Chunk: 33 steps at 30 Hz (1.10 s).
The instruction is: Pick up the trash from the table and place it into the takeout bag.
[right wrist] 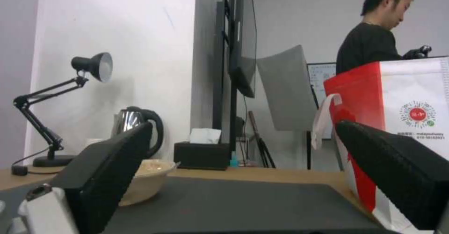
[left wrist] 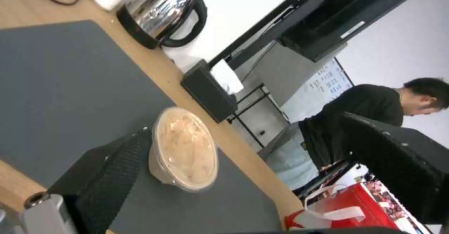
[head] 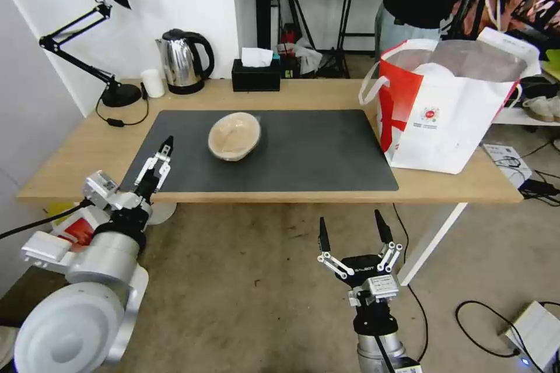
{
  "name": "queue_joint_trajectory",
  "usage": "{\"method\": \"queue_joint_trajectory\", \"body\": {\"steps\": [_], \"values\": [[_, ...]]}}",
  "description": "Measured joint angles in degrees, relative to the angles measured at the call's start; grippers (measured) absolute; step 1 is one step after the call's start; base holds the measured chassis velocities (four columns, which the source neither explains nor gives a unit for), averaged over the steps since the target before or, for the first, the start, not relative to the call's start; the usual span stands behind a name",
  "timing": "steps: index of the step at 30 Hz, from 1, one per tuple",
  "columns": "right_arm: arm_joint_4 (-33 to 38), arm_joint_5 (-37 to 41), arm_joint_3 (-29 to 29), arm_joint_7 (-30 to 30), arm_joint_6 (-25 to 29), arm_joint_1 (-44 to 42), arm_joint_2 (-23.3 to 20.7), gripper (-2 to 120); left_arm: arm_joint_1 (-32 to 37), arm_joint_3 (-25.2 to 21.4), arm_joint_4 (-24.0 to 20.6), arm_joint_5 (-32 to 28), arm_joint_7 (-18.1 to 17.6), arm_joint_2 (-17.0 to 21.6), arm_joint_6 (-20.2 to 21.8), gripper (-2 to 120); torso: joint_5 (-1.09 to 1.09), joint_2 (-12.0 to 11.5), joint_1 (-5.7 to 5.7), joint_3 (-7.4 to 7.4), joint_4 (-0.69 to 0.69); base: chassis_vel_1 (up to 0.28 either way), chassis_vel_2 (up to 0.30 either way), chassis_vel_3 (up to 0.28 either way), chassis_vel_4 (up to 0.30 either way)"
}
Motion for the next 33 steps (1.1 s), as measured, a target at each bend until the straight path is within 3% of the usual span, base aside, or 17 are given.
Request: {"method": "queue_joint_trajectory", "body": {"steps": [7,19,30,33], "values": [[0.0,0.0,0.0,0.0,0.0,0.0,0.0,100,-3.11,-0.14,2.54,-4.38,-2.7,1.88,1.1,100,0.0,0.0,0.0,0.0,0.0,0.0,0.0,0.0,0.0],[0.0,0.0,0.0,0.0,0.0,0.0,0.0,100,-7.08,1.19,5.5,-4.32,-4.36,4.83,2.55,100,0.0,0.0,0.0,0.0,0.0,0.0,0.0,0.0,0.0],[-0.03,-0.04,-0.15,0.0,0.0,0.01,-0.01,100,-12.4,3.88,8.43,-5.59,-9.75,9.02,5.36,100,-0.01,0.0,0.0,0.0,0.0,0.0,0.0,0.0,0.0],[-0.01,-0.04,-0.17,0.0,0.0,0.01,-0.01,100,-14.56,4.42,9.84,-8.62,-10.41,10.89,5.72,100,-0.01,0.0,0.0,0.0,0.0,0.0,0.0,0.0,0.0]]}}
